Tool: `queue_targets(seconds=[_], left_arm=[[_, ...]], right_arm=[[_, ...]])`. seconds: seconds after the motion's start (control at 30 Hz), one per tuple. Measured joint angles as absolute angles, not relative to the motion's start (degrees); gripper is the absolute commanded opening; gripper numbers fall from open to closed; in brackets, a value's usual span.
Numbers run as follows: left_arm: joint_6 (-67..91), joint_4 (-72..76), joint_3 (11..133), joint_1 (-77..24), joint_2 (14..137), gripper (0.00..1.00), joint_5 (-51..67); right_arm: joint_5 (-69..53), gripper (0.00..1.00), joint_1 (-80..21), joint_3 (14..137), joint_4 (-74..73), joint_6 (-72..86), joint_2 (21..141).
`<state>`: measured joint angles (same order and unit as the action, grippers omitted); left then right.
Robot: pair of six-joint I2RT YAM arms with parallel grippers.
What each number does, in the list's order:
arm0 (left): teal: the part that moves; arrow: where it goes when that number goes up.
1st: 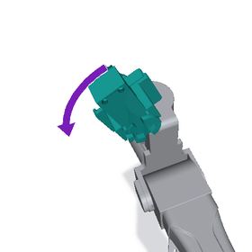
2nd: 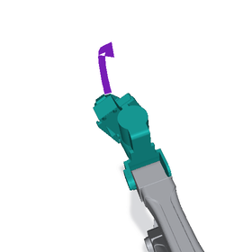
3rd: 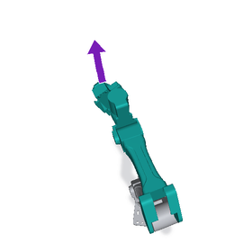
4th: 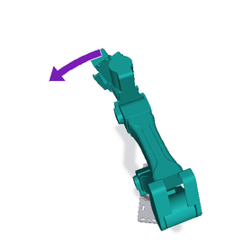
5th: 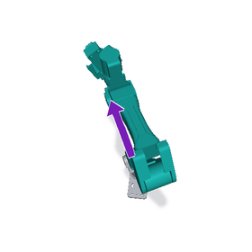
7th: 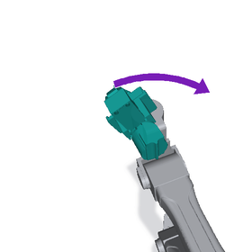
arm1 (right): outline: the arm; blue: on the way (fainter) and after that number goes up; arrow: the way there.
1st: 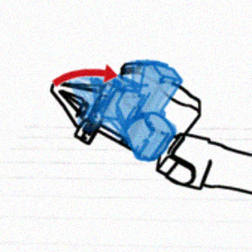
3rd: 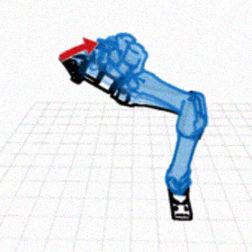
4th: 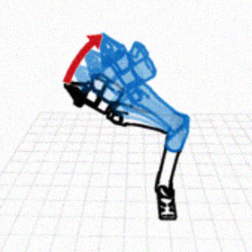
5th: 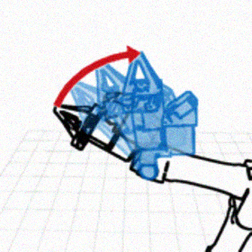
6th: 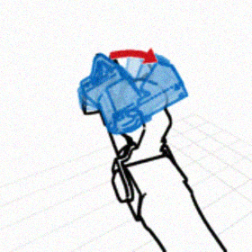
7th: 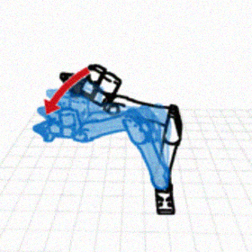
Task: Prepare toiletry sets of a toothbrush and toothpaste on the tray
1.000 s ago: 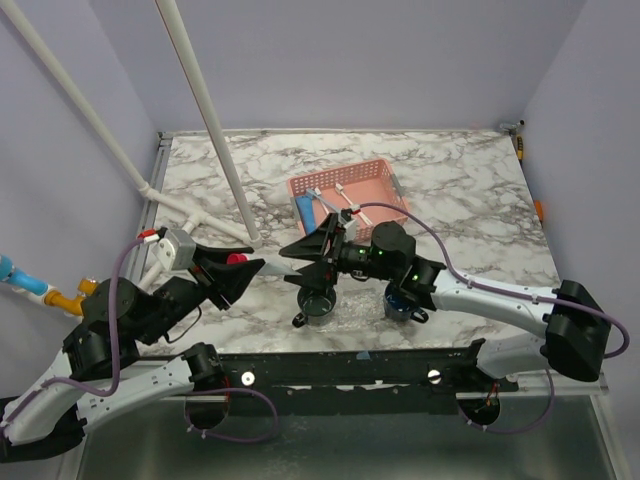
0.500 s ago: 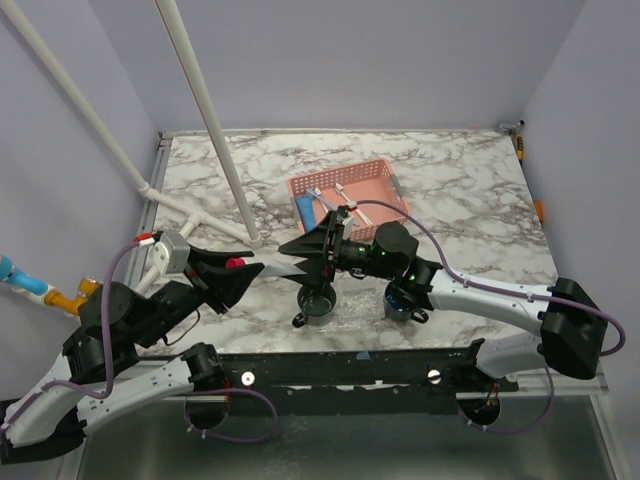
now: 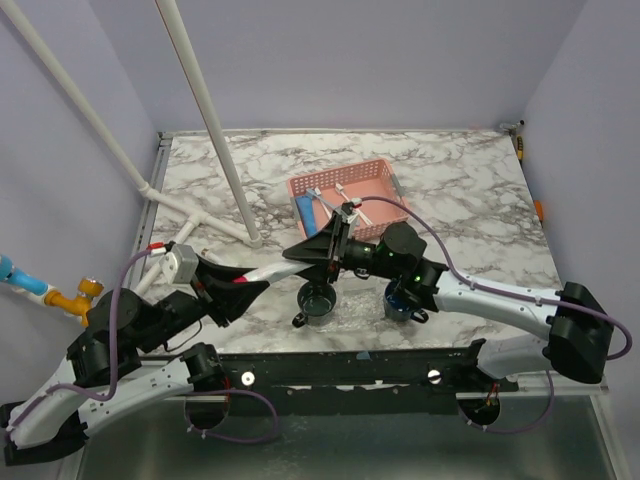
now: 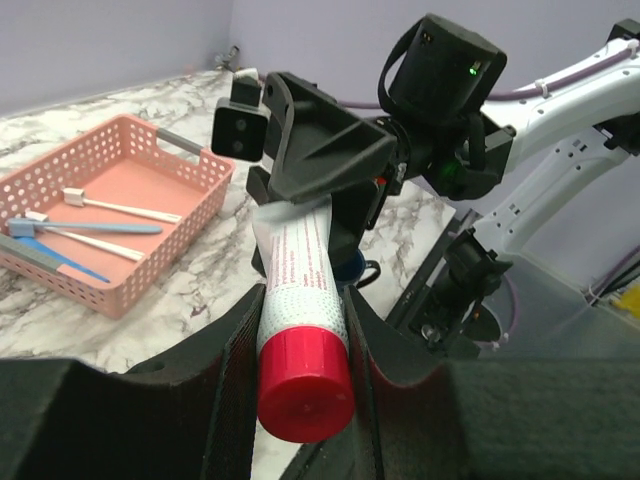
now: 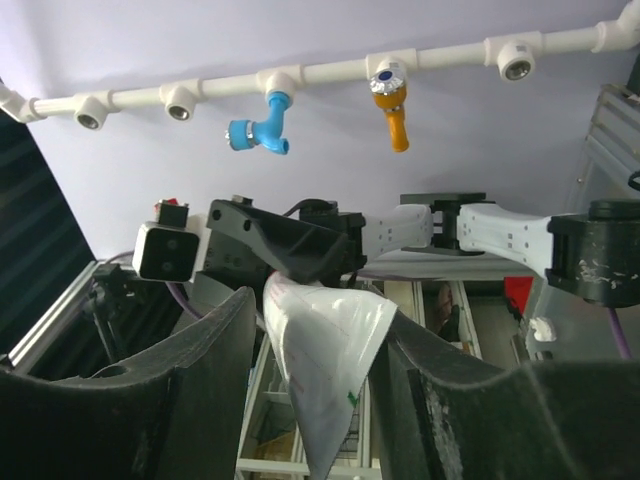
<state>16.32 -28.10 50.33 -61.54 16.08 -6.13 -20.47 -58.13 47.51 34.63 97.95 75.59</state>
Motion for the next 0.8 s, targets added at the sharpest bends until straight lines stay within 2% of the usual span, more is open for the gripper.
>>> queue_targets(seconds=[0.47, 0.6, 0.67, 0.73, 0.8], left_arm=[[16.49, -32.03, 50.13, -61.54, 15.16, 0.0, 0.49], [16.23, -33.04, 50.13, -61.54, 15.16, 0.02, 1.34], [16.16, -33.32, 50.13, -61.54, 15.2, 0.26, 1.8], [16.03, -33.65, 50.13, -61.54, 15.42, 0.36, 2.22], [15.99, -34.02, 50.13, -61.65, 15.75, 0.51, 2.52]], right_arm=[[-21.32, 0.18, -58.19, 46.48, 33.78, 94.26, 72.53], [-21.91, 0.02, -58.3, 46.48, 31.97, 92.14, 71.7], [-21.96, 0.0, -58.43, 46.54, 30.33, 90.94, 70.98], [-21.96, 0.0, -58.5, 46.74, 28.16, 89.36, 70.08], [-21.89, 0.0, -58.5, 47.62, 25.04, 87.35, 69.21]])
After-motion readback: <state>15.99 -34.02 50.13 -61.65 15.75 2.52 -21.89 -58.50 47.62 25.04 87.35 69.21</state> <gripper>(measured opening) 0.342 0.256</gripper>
